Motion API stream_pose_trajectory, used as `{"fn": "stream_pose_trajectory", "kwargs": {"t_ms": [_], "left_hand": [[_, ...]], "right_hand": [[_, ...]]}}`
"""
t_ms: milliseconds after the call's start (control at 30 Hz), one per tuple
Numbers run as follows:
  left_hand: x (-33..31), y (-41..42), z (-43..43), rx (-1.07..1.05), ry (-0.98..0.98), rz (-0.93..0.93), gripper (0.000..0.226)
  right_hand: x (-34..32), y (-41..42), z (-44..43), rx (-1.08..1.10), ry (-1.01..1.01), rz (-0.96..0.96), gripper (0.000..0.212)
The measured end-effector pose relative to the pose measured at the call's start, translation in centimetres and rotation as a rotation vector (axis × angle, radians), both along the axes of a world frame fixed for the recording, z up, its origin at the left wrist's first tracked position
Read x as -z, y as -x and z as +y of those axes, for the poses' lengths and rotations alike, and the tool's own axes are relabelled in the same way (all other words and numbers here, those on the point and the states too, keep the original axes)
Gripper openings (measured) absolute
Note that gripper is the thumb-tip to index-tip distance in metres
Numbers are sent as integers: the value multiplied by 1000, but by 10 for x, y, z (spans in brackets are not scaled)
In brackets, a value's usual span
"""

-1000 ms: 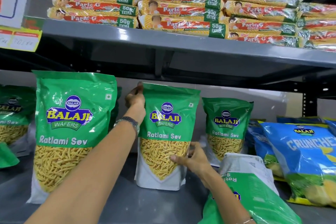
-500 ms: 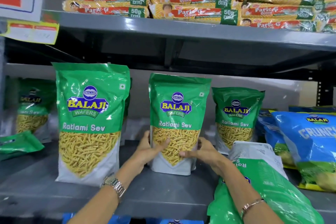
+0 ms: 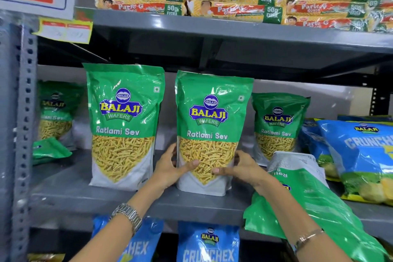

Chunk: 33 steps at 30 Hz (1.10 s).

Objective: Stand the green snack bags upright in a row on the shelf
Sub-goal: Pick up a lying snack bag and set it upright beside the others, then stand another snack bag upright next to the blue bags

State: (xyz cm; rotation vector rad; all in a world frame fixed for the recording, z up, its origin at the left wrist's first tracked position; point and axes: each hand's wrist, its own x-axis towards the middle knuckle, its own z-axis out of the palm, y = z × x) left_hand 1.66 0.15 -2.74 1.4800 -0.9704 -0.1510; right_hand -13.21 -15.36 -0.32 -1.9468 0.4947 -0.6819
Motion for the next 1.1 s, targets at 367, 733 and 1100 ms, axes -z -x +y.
{"fn": "stream_pose_trajectory", "kwargs": {"t_ms": [367,733,1100], "left_hand": [[7,6,9,26,35,-5,98],[26,74,17,-11,531,-133,51],[27,119,-38,488,246,-232,83]], "right_hand": [[7,13,20,13,58,-16,77],[28,145,49,234,814,-120,60],[2,195,33,348,1404,16,27]]}}
